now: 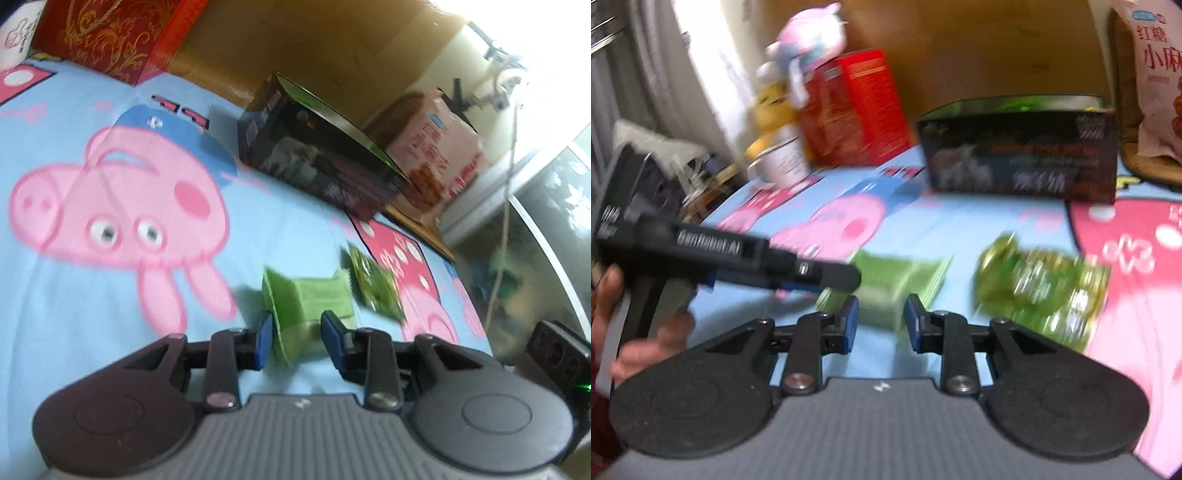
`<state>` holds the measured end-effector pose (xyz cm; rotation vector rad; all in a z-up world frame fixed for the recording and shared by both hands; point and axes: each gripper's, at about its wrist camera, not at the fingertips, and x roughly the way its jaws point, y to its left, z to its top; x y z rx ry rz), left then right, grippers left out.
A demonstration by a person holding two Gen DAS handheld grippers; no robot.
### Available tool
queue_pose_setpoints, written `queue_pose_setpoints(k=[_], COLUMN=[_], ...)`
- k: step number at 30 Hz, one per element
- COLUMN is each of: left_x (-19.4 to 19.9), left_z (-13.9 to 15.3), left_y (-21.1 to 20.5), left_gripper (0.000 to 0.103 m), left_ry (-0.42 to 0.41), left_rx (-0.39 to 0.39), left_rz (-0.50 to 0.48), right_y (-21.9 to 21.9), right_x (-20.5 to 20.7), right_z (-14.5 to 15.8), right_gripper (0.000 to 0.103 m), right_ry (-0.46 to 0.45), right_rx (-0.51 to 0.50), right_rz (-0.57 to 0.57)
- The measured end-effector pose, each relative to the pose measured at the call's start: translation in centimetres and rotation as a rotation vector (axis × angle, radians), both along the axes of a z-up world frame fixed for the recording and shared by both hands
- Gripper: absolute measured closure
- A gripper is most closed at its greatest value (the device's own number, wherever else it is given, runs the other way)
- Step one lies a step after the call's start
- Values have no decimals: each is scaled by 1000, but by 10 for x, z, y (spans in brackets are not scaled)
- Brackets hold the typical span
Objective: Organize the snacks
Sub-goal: 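Grasp the light green square pastry with the left gripper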
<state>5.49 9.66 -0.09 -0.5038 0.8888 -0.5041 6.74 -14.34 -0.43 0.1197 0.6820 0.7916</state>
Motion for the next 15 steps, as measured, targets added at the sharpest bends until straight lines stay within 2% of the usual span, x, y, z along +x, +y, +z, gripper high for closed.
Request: queue_pose_setpoints(k=[3,7,10,15], left_x=[-17,-19,-13,-5], left_z=[-1,9,12,10], left_y=[2,2,0,-12], left_gripper=[72,60,60,60], left_ry=[-2,-43,-44,-40], left_rx=[7,50,31,65], left_rz=[-11,22,21,12], right_y=[-3,-1,-3,8], right_x=[-20,-31,-21,-6], right_z=[-2,4,9,5], right_gripper=[72,63,53,48], right_ry=[5,-110,-135,-170], right_rx=[16,-76,-90,-177], right_rz=[65,24,10,35])
